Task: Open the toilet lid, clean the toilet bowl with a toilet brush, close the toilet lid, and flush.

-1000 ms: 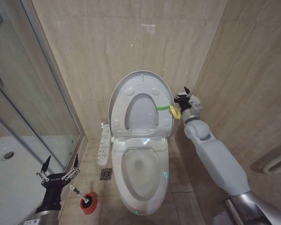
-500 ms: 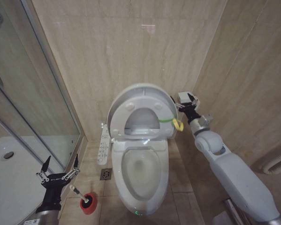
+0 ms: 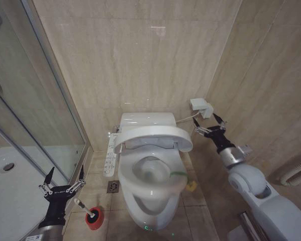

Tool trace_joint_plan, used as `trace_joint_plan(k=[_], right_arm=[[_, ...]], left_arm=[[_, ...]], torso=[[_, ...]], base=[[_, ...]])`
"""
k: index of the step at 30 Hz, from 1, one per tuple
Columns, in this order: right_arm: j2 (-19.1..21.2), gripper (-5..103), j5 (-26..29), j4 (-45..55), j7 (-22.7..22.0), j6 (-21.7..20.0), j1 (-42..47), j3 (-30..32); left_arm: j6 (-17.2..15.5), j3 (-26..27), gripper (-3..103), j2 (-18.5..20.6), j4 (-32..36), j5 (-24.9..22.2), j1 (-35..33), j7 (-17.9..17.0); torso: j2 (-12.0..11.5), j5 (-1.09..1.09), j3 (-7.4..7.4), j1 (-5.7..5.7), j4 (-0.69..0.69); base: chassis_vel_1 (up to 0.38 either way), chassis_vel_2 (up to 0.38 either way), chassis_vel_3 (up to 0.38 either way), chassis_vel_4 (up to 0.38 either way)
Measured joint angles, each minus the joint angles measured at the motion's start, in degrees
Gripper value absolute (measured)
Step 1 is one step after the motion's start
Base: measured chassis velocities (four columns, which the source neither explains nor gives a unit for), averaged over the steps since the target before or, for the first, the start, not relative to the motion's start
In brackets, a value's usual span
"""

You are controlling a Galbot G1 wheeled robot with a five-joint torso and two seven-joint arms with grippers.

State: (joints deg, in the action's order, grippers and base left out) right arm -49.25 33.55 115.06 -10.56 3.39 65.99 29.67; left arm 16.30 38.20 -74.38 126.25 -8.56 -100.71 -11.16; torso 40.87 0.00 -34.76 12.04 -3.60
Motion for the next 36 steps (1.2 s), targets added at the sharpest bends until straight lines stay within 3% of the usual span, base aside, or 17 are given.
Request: trace_joint_plan(k=[6, 18, 25, 36], right_arm=[[-3.59, 100, -1.24, 0.62, -5.93, -3.09, -1.78, -1.04], [-7.82, 100, -7.61, -1.49, -11.60, -5.79, 0.35, -2.58], [-11.30, 100, -8.86, -3.14, -12.19, -4.09, 2.27, -2.81], [-17.57, 100, -12.10, -2.02, -9.40, -1.42, 6.65, -1.87]], left_arm=[[0.00, 0.00, 100, 0.00, 0.00, 0.00, 0.00, 0.00], [0.00, 0.00, 100, 0.00, 0.00, 0.00, 0.00, 0.00], [0.00, 0.00, 100, 0.00, 0.00, 0.00, 0.00, 0.00], [0.00, 0.00, 100, 0.00, 0.00, 0.00, 0.00, 0.00]], torso=[[0.00, 0.00, -0.01, 0.01, 0.03], [0.00, -0.01, -0.01, 0.01, 0.00], [0.00, -0.01, -0.01, 0.01, 0.01], [0.00, -0.01, -0.01, 0.01, 0.01]], base=[[0.000, 0.000, 0.000, 0.000], [0.000, 0.000, 0.000, 0.000], [0.000, 0.000, 0.000, 0.000], [0.000, 0.000, 0.000, 0.000]])
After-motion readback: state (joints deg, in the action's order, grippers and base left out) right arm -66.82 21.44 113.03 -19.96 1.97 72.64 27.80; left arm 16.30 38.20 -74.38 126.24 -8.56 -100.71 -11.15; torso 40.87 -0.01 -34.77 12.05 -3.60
